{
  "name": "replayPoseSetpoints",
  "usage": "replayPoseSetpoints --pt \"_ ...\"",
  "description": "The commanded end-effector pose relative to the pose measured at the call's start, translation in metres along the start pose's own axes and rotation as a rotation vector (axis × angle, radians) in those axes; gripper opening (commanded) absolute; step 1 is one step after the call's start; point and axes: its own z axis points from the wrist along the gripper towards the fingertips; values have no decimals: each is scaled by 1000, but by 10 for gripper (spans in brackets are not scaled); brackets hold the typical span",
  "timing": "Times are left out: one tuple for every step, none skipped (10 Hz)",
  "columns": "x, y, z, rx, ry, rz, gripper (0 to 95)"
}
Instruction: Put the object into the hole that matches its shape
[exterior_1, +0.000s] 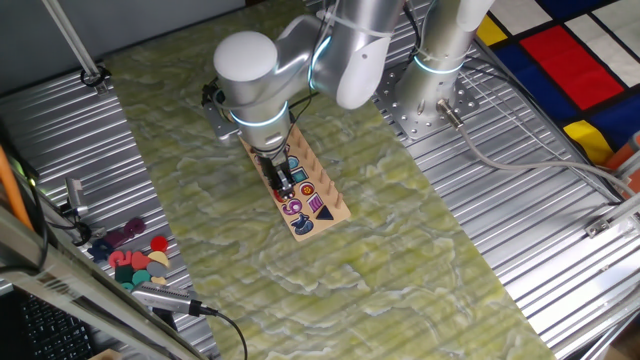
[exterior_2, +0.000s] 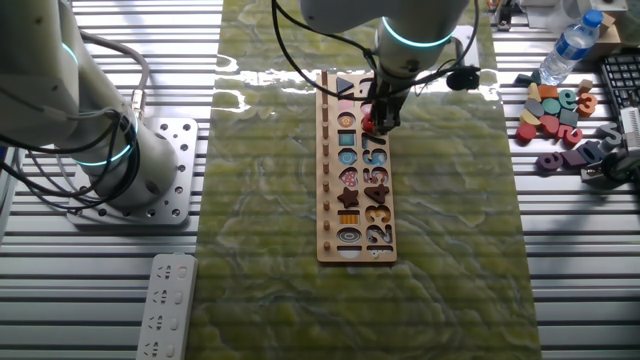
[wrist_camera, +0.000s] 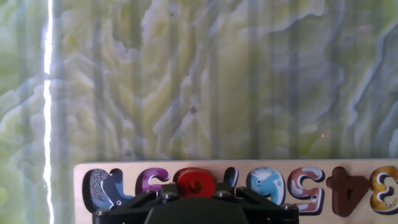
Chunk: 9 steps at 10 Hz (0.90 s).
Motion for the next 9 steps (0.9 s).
replayPoseSetpoints --pt "1 -1 1 2 -2 -2 0" --pt "2 -1 1 2 -3 -2 0" --pt "2 -2 2 2 -3 -2 0" --pt "3 -2 2 2 -4 -1 0" --pt "3 -2 4 1 -6 -1 0" --pt "3 -2 5 1 -8 -2 0" --pt "3 -2 5 0 -8 -2 0" --pt "3 -2 5 0 -10 -2 0" --pt "3 -2 5 -1 -10 -2 0"
